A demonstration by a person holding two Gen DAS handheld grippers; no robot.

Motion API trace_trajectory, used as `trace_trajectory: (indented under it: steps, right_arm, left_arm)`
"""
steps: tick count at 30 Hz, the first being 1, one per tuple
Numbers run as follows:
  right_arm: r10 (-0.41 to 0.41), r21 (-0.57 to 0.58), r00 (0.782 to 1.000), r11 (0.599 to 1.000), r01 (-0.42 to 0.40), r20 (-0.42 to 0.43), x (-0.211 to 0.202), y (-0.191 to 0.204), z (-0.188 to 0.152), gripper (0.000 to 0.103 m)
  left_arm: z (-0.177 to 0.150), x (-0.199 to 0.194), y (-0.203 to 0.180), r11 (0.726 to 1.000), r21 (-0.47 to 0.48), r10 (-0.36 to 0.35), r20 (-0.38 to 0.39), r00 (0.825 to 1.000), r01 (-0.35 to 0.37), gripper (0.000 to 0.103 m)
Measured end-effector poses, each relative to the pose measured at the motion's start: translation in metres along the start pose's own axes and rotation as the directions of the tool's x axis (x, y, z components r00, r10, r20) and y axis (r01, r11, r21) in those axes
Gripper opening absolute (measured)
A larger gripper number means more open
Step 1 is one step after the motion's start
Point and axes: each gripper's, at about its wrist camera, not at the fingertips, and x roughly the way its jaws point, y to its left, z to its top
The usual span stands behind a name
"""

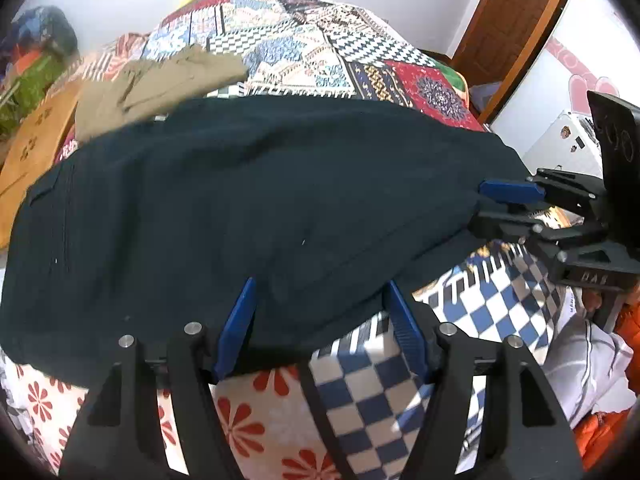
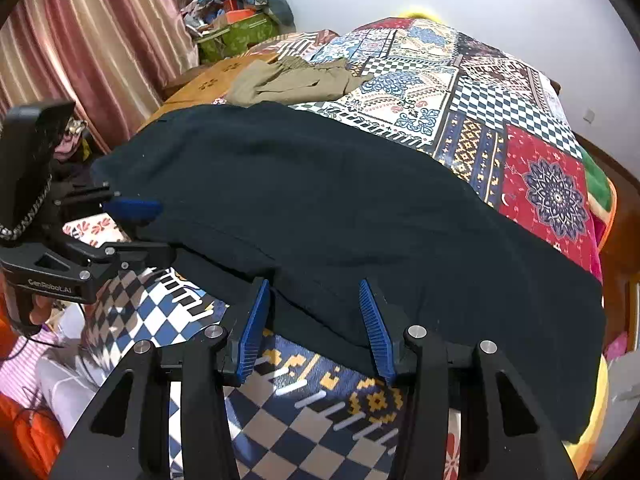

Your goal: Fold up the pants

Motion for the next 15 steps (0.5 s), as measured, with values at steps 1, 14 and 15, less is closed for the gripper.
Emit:
trace_trajectory:
  steps: [1, 14, 15]
  right_arm:
    - [-0.006, -0.004, 1.000, 1.000, 0.006, 0.008, -0.001, 0.002, 0.000, 0.036]
    - [0.031, 0.001, 0.999, 1.000, -0.031, 0.034, -0.010, 0.003, 0.000, 0.008]
    - [0.033, -0.001, 0.999, 0.999, -0.033, 0.030, -0.010, 0.003, 0.000, 0.008]
  left_arm:
    - [0.002, 0.000, -0.002, 1.000, 0.005, 0.005, 0.006, 1.000, -0.005, 0.062]
    - [0.004, -0.008, -0.018, 0.997, 0.076, 0.011, 0.074, 0.997, -0.017, 0.010]
    - [0.003, -0.010, -0.018, 0.997, 0.075, 0.004, 0.074, 0.997, -0.010, 0.007]
